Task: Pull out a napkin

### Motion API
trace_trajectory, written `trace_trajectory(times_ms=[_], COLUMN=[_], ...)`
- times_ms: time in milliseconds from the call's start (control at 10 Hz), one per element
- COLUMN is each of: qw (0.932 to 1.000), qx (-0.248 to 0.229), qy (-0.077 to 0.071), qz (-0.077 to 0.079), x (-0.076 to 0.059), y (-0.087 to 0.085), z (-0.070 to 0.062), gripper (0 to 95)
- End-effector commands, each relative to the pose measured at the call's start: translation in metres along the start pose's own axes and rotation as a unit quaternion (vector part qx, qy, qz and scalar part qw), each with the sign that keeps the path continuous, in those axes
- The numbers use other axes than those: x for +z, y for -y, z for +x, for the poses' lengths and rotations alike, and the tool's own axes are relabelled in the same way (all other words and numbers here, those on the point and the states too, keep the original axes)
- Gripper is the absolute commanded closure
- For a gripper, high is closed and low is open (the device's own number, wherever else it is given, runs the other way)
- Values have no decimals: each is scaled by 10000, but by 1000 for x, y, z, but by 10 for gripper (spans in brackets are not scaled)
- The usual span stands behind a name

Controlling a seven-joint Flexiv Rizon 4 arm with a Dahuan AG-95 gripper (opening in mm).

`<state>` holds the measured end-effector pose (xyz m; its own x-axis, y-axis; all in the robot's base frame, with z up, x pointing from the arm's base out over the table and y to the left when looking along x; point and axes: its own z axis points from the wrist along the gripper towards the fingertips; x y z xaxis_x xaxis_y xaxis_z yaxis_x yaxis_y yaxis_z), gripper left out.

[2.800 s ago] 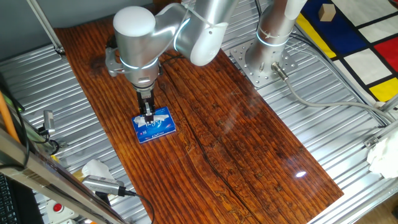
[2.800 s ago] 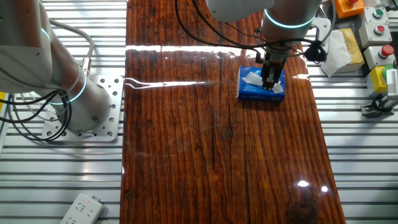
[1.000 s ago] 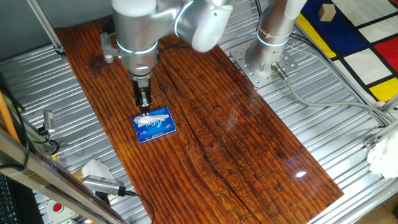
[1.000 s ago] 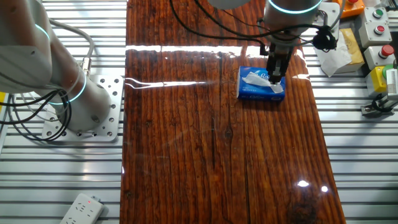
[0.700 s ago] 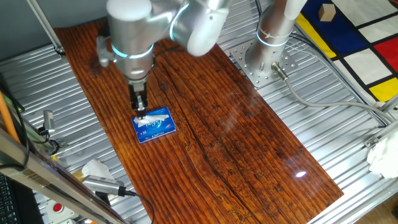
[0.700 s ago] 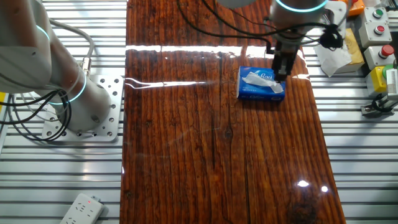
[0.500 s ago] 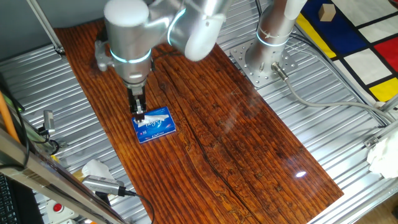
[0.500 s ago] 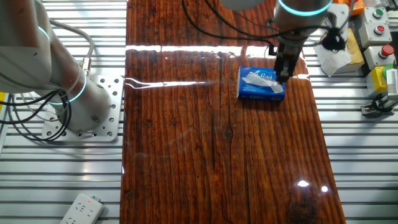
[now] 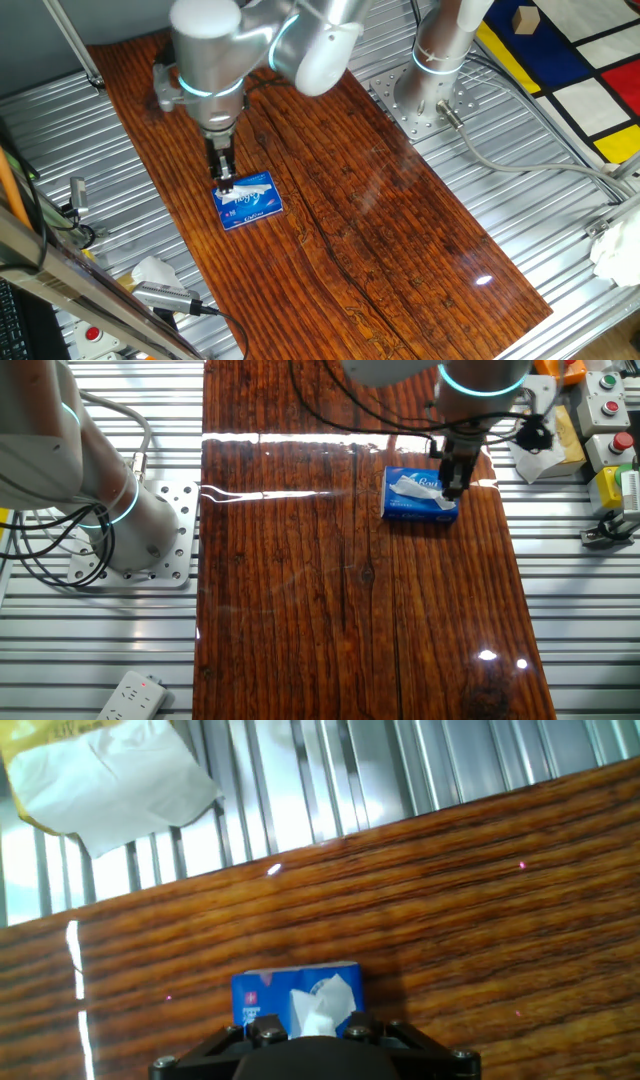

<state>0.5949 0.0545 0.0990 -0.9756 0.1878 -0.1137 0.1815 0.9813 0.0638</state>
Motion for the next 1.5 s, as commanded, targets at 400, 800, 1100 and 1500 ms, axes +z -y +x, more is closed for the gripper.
trace_trajectory(times_ms=[400, 800, 1100, 1500], qw=[9999, 9999, 9994, 9993], qx=[154, 40, -93, 62], qy=[-34, -153, -340, -371], qz=[42, 65, 61, 79], x=[-8, -8, -2, 1], y=[-3, 3, 5, 8], z=[5, 2, 3, 6], gripper=[570, 570, 760, 760])
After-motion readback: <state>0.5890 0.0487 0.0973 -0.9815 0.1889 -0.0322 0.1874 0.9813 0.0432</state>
